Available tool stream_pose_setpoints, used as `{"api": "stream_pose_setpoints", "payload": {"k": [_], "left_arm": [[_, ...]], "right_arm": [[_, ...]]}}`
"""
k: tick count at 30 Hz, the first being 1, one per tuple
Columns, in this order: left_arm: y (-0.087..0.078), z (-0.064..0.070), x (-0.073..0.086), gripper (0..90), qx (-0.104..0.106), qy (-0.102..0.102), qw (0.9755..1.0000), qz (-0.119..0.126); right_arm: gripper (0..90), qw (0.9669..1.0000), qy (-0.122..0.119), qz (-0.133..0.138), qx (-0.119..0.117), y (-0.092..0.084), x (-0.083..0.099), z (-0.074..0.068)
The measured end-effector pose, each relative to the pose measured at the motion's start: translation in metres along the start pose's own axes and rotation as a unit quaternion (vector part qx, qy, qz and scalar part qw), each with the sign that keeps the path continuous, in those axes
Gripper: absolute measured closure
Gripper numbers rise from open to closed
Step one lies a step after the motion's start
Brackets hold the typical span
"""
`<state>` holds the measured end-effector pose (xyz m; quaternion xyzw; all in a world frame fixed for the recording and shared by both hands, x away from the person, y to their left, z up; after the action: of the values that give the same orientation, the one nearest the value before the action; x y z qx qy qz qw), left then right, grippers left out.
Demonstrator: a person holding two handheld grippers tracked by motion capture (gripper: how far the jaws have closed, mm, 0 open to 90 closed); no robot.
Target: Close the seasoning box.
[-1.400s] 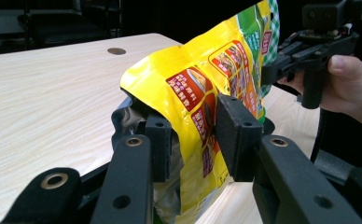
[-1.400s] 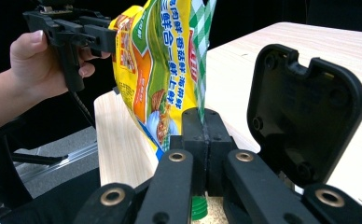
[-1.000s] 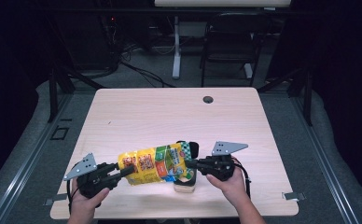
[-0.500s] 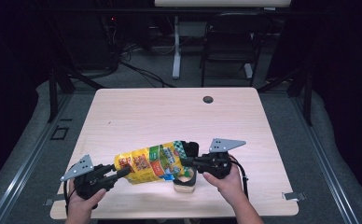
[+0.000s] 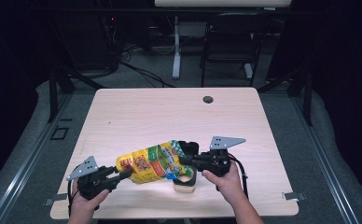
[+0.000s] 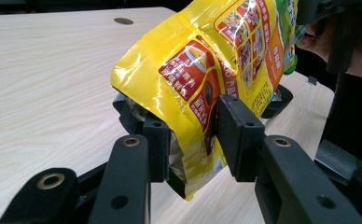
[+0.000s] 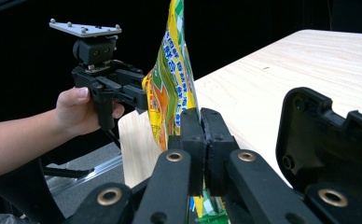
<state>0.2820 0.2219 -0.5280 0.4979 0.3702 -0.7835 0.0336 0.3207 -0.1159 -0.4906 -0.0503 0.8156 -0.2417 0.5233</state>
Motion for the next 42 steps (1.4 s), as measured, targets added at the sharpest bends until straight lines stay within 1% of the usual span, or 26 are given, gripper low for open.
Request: {"api": "stream_pose_setpoints", "payload": {"k": [1,2,4,5,6,7,8,12,15,16,17,18,19,21,22,23,25,26,28,32,37,38,42], "left_arm": [[0.0,-0.001,0.0,66.0,0.007,0.001,1.0,-0.004],[0.0,-0.001,0.001,66.1,0.013,0.005,0.9998,-0.013],[0.001,-0.001,0.001,66.2,0.01,0.005,0.9999,-0.012],[0.0,-0.001,0.001,66.1,0.011,0.007,0.9998,-0.016],[0.002,-0.001,0.001,66.1,0.003,0.003,1.0,-0.008],[0.003,-0.001,0.002,66.2,-0.001,-0.001,1.0,-0.006],[0.001,-0.002,0.002,66.1,0.012,0.004,0.9998,-0.017],[0.003,-0.001,0.002,66.1,0.012,0.007,0.9997,-0.02],[0.003,-0.001,0.002,66.1,0.013,0.006,0.9997,-0.021],[0.004,-0.001,0.002,66.1,0.008,0.003,0.9999,-0.015],[0.004,-0.001,0.002,65.9,0.009,0.003,0.9998,-0.015],[0.003,-0.002,0.003,65.7,0.015,0.004,0.9997,-0.021],[0.003,-0.002,0.003,65.2,0.015,0.004,0.9997,-0.021],[0.003,-0.002,0.003,64.5,0.015,0.001,0.9997,-0.021],[0.004,-0.002,0.003,64.3,0.009,-0.004,0.9999,-0.014],[0.002,-0.003,0.003,64.1,0.018,-0.003,0.9996,-0.022],[0.003,-0.003,0.002,64.1,0.012,-0.009,0.9998,-0.013],[0.003,-0.003,0.002,64.0,0.012,-0.009,0.9998,-0.013],[0.002,-0.004,0.003,63.7,0.017,-0.005,0.9996,-0.021],[0.002,-0.004,0.003,62.7,0.015,-0.004,0.9997,-0.021],[0.002,-0.005,0.003,61.3,0.014,-0.006,0.9997,-0.022],[0.003,-0.004,0.003,61.1,0.009,-0.01,0.9998,-0.015],[0.002,-0.004,0.002,60.0,0.006,-0.01,0.9999,-0.01]], "right_arm": [[88.6,1.0,0.001,-0.001,0.0,0.001,0.001,0.001],[88.3,1.0,0.002,-0.002,0.0,0.001,0.001,0.001],[87.4,1.0,0.003,-0.005,-0.002,0.004,0.001,0.002],[87.0,1.0,0.002,-0.005,-0.003,0.005,0.001,0.002],[86.8,1.0,0.002,-0.005,-0.005,0.005,0.001,0.002],[86.6,1.0,0.002,-0.004,-0.005,0.006,0.001,0.002],[86.3,1.0,0.002,-0.004,-0.007,0.007,0.001,0.002],[84.6,0.9998,0.007,0.008,-0.019,0.009,-0.001,0.001],[84.5,0.9994,0.01,0.019,-0.026,0.01,-0.004,0.001],[84.8,0.9993,0.013,0.024,-0.028,0.01,-0.005,0.001],[86.1,0.9991,0.013,0.027,-0.03,0.01,-0.006,0.001],[86.6,0.9992,0.011,0.025,-0.03,0.009,-0.007,0.002],[87.3,0.9991,0.012,0.028,-0.029,0.009,-0.008,0.001],[88.8,0.9987,0.014,0.034,-0.035,0.009,-0.009,0.001],[89.4,0.9986,0.012,0.036,-0.037,0.01,-0.01,0.0],[90.0,0.9985,0.011,0.038,-0.038,0.01,-0.011,0.0],[90.0,0.9984,0.009,0.038,-0.041,0.01,-0.012,-0.001],[90.0,0.9984,0.008,0.038,-0.041,0.01,-0.012,-0.001],[90.0,0.9985,0.004,0.037,-0.04,0.01,-0.014,-0.002],[90.0,0.9987,0.0,0.037,-0.035,0.01,-0.016,-0.004],[90.0,0.9987,-0.003,0.037,-0.036,0.011,-0.021,-0.005],[90.0,0.9987,-0.005,0.036,-0.035,0.011,-0.021,-0.006],[90.0,0.9987,-0.015,0.033,-0.035,0.01,-0.027,-0.009]]}}
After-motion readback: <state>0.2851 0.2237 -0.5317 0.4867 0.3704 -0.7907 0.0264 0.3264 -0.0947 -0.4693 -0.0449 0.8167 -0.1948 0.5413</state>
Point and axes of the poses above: each handheld gripper's, and its own axes: y roughly forward along the jaws, x roughly out of its underside, z roughly to its right, the point moved 3 cm from there along y, roughly forward along the jaws, and after that the axes turned 13 degrees about -z, right-handed, at the moved point
